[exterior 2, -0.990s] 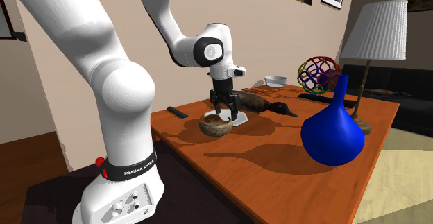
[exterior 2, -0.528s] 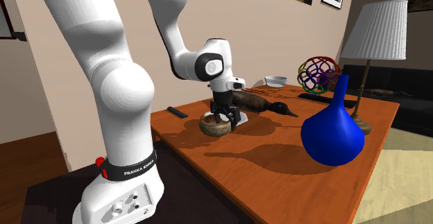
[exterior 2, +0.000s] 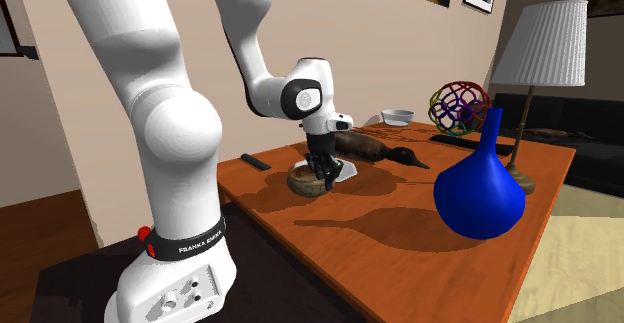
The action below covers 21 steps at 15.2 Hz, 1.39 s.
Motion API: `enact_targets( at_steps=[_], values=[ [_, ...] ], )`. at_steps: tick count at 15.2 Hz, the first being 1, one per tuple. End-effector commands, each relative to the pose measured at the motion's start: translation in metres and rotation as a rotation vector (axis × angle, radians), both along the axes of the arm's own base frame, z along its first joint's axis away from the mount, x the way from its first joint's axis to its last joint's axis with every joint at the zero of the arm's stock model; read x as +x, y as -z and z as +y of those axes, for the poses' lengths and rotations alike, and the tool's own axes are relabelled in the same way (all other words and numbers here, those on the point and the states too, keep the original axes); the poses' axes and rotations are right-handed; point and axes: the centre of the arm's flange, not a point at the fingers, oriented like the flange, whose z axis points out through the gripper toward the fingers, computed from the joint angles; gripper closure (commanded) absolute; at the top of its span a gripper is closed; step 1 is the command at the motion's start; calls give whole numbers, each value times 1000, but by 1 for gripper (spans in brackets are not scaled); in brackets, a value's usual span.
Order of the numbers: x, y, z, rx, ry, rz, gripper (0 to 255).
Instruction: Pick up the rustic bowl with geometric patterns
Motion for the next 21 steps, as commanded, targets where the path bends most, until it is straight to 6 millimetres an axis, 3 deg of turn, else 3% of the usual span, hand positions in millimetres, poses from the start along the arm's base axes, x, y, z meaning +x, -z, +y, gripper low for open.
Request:
enact_targets(
  at_steps=[1, 4, 19, 21],
  values=[
    [0, 0, 0, 0, -1, 1, 255],
    [0, 1, 0, 0, -1, 1, 255],
    [0, -79, 0, 0, -1, 1, 255],
    [0, -79, 0, 0, -1, 1, 255]
  ],
)
